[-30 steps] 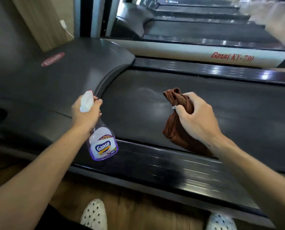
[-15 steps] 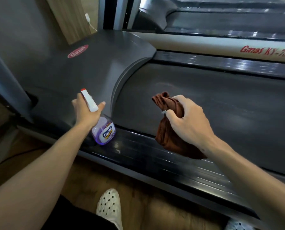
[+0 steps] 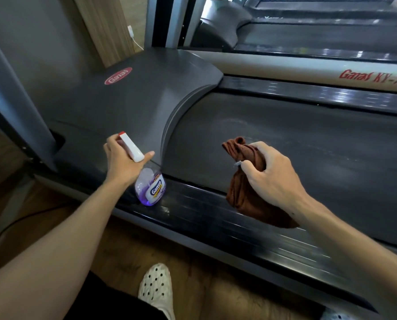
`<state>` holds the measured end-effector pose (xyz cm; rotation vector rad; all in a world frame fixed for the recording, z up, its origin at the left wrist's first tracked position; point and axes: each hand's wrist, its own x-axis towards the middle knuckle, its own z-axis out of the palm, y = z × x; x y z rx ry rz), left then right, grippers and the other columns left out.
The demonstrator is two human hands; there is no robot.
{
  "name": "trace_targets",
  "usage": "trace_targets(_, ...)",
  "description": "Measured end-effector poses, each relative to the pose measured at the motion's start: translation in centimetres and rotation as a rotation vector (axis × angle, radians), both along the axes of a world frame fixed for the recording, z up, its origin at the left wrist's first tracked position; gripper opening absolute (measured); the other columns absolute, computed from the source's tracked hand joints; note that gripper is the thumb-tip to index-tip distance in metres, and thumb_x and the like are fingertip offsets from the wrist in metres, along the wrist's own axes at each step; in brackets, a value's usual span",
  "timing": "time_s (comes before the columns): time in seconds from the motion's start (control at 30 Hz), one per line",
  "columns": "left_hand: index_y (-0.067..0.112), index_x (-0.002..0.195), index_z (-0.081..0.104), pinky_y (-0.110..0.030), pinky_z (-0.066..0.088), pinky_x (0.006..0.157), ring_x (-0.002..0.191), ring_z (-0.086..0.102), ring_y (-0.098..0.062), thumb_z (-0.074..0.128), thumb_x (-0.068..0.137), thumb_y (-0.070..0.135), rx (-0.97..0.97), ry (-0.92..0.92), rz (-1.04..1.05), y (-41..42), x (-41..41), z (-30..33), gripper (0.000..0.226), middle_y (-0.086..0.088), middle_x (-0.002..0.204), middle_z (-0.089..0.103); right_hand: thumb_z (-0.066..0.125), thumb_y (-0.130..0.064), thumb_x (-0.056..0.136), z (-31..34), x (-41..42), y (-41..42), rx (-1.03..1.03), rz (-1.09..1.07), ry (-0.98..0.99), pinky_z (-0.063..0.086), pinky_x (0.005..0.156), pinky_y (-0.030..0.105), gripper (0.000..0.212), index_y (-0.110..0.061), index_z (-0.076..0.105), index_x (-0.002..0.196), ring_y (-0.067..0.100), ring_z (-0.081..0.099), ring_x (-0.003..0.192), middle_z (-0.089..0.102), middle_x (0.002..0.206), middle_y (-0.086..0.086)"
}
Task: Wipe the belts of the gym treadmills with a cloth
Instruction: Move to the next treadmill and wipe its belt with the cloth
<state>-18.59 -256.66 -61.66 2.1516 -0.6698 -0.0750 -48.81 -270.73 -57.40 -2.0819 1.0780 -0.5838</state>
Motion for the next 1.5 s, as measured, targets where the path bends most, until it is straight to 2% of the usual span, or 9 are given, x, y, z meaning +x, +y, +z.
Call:
trace_targets(0.2,0.023,0.160,0.001,-0.048,0.025,0.123,0.148,0.024,-0.030,0.096,0.063,0.043,0.150,-0.137,-0.132,1.3,-1.0,1.7,0.137,-0.010,0.160,0.012,0.062,-0.045,0.093,0.0,-0.1,-0.2,0.017,-0.019,-0.015,0.050,0.083,0.039,0.024,-0.037,0.062,0.115,0.015,0.061,0.095,0.063,0.106,-0.012)
trace_targets(0.37,0.018,0.143,0.040,-0.042,0.030,0.113,0.134,0.040,-0.021,0.074,0.082,0.048,-0.045,-0.492,-0.271,-0.9,-5.0,5.0,0.076,-0.006,0.143,0.037,0.060,-0.048,0.089,0.5,-0.1,-0.8,0.152,-0.046,-0.135,0.054,0.081,0.034,0.022,-0.036,0.065,0.107,0.010,0.067,0.090,0.071,0.099,-0.011)
trace_targets(0.5,0.022,0.092,0.073,-0.035,0.055,0.086,0.086,0.068,-0.003,0.061,0.083,0.066,-0.142,-0.097,-0.566,-4.7,-11.1,6.6,0.047,0.010,0.091,0.073,0.061,-0.030,0.098,0.6,-0.4,-1.8,0.276,-0.061,-0.219,0.049,0.074,0.019,0.011,-0.035,0.066,0.107,0.000,0.068,0.086,0.075,0.099,-0.013)
trace_targets(0.67,0.015,0.096,0.080,-0.047,0.057,0.093,0.089,0.072,-0.011,0.074,0.077,0.070,0.115,0.475,-0.874,-7.6,-16.2,5.6,0.059,-0.005,0.093,0.079,0.066,-0.029,0.096,0.0,-1.4,-3.1,0.287,-0.166,-0.308,0.051,0.085,0.028,0.014,-0.031,0.066,0.110,0.003,0.068,0.093,0.074,0.100,-0.013)
trace_targets(0.87,0.012,0.100,0.076,-0.045,0.059,0.092,0.090,0.075,-0.019,0.081,0.088,0.017,0.058,0.432,-0.839,-9.8,-18.6,4.5,0.014,-0.003,0.090,0.079,0.069,-0.044,0.094,-0.8,-2.7,-4.0,0.232,-0.326,-0.302,0.048,0.098,0.033,0.038,-0.031,0.058,0.128,0.014,0.060,0.113,0.057,0.126,0.000)
trace_targets(1.07,0.013,0.099,0.076,-0.049,0.060,0.088,0.090,0.075,-0.021,0.079,0.087,0.016,-0.038,0.328,-0.871,-13.9,-23.0,5.6,0.013,-0.002,0.091,0.078,0.064,-0.040,0.098,1.8,-6.8,-4.6,-0.241,-0.484,-0.179,0.032,0.099,0.028,0.052,-0.028,0.050,0.146,0.019,0.035,0.122,0.038,0.135,0.002)
trace_targets(1.2,0.005,0.097,0.076,-0.048,0.061,0.086,0.091,0.076,-0.027,0.076,0.088,0.011,-0.178,0.439,-0.754,-17.7,-25.7,5.4,0.011,-0.010,0.090,0.078,0.060,-0.046,0.097,2.5,-8.3,-9.0,-0.520,-0.460,-0.014,0.036,0.107,0.045,0.055,-0.033,0.049,0.150,0.031,0.035,0.133,0.037,0.152,0.006)
trace_targets(1.37,0.006,0.085,0.079,-0.048,0.064,0.077,0.082,0.077,-0.030,0.077,0.086,0.018,0.110,0.721,-0.445,-21.0,-24.4,-4.1,0.012,-0.017,0.089,0.078,0.034,-0.060,0.105,-6.7,-6.9,-13.8,-0.165,-0.233,0.509,0.002,0.122,0.069,0.061,-0.044,0.020,0.163,0.042,-0.006,0.157,-0.002,0.175,0.003)
trace_targets(1.5,0.021,0.117,0.069,-0.032,0.052,0.085,0.109,0.066,-0.022,0.074,0.086,0.039,0.536,0.121,-0.402,-20.5,-21.7,-10.8,0.036,0.001,0.117,0.067,0.020,-0.064,0.106,-15.4,-6.6,-14.9,0.084,-0.087,0.732,-0.014,0.121,0.068,0.065,-0.042,0.005,0.165,0.039,-0.019,0.157,-0.013,0.174,0.006)
